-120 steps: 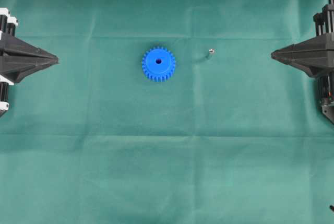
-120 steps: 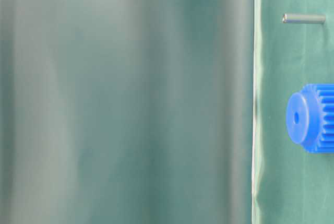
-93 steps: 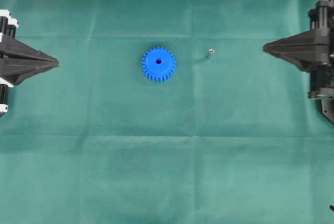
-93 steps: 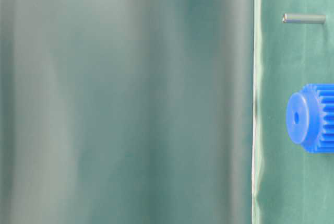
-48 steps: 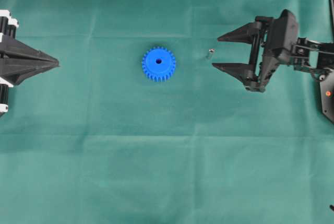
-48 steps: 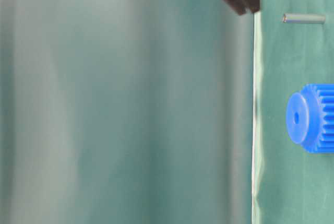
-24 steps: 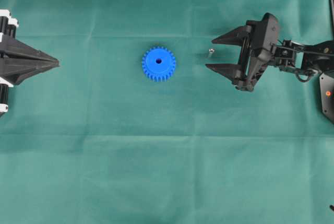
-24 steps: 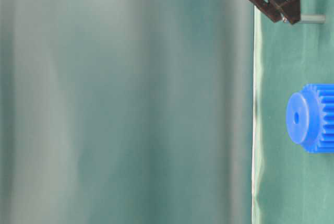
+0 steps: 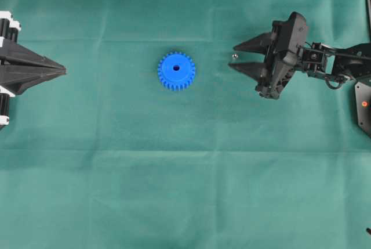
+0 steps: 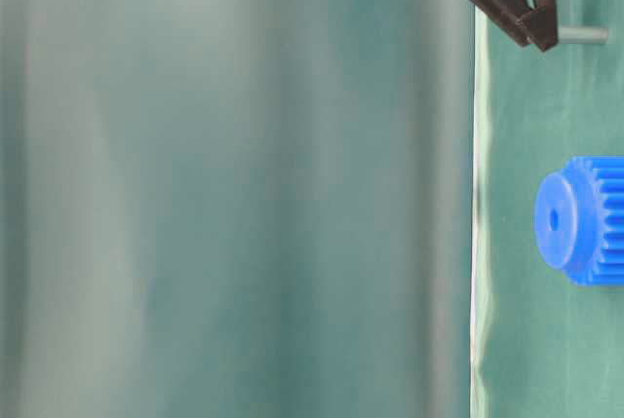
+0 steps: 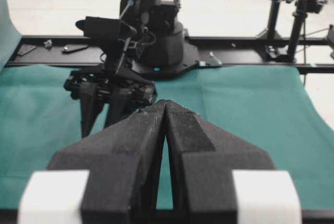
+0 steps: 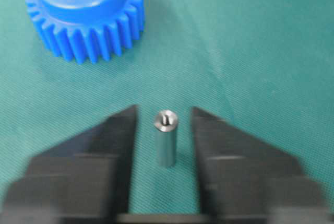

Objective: Insert the shaft placed at a random location into the center hole of the medium gear at another random location.
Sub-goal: 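Close the right gripper on the silver shaft and lift it, then carry the shaft left with the right gripper over the gear's center hole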

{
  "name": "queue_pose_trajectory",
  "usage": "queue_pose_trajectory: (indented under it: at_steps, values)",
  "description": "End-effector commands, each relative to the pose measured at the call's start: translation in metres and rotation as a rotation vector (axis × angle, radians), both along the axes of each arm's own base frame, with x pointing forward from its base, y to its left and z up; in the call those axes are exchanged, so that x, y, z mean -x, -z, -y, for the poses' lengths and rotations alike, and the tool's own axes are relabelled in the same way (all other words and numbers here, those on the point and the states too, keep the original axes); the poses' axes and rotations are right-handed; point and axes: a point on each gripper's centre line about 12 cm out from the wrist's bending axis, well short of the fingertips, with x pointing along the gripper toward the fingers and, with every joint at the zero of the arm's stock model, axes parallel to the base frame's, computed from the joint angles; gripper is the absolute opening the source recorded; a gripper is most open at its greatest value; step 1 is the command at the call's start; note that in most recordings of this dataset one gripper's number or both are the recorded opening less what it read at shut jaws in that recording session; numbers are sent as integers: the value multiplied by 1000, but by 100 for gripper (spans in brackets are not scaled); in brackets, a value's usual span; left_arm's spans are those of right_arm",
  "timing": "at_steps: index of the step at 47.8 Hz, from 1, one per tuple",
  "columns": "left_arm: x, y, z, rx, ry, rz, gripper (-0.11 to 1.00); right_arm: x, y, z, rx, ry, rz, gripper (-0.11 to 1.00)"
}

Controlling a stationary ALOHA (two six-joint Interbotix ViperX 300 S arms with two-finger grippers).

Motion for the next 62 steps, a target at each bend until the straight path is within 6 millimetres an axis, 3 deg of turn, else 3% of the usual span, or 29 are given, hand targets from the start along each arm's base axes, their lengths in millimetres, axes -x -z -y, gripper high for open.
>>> queue_pose_trajectory:
  at_steps: [1,5,23,43,62]
  values:
    - [-2,-9,0,0,0,23,0,-3,-5,4,18,4,9,29]
    - [-2,-9,0,0,0,21,0,-3,-5,4,19,1,7,13]
    - [-2,-8,0,0,0,18,0,-8,-12,5,20,2,28,14]
    - [-2,-8,0,0,0,15,0,-10,-79,-2,26,-36,71,14]
    - [-2,-7,0,0,2,8,0,-9,-82,-3,22,-37,59,14]
